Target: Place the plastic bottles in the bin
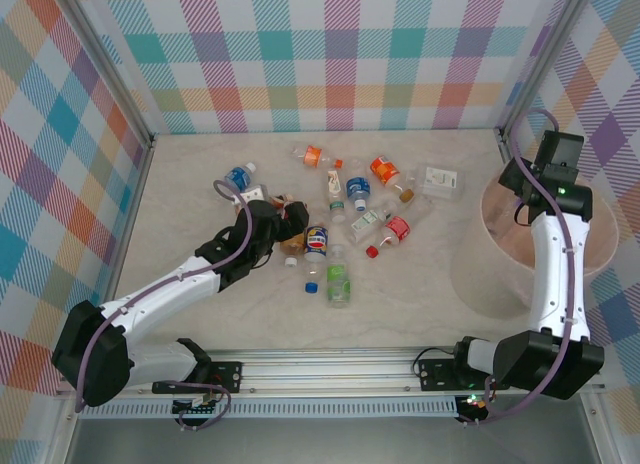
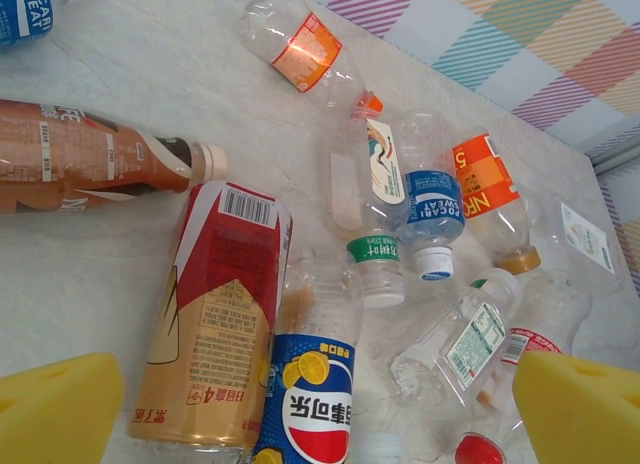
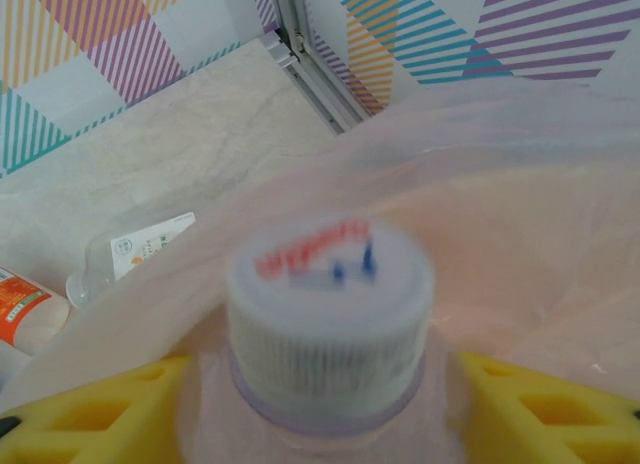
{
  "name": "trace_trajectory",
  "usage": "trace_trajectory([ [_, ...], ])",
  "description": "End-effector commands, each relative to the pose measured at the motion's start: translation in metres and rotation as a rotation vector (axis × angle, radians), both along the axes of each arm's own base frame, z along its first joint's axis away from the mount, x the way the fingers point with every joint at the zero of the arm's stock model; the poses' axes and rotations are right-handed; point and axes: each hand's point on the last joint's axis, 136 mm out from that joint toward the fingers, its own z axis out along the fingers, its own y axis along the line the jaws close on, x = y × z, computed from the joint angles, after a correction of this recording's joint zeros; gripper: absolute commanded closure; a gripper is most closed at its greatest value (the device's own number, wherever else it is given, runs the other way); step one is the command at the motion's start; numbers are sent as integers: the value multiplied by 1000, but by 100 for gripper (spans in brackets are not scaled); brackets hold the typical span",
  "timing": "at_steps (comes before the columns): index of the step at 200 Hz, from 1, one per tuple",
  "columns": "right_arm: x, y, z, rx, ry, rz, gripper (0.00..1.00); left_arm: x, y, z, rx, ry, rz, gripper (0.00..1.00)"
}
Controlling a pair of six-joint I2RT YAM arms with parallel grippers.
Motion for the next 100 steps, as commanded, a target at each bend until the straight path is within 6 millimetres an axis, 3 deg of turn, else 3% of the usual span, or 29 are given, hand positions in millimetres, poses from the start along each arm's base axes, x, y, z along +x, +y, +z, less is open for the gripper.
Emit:
trace_trajectory([
  [1,-2,2,19,1,-85,-3,35,-1,13,-2,12,1,45,0],
  [43,-11,8,39,2,-178,10,31,-3,21,-10,28,27,85,0],
  [100,-21,46,74,113,-360,152,25,-2,23,-36,80,162,89,0],
])
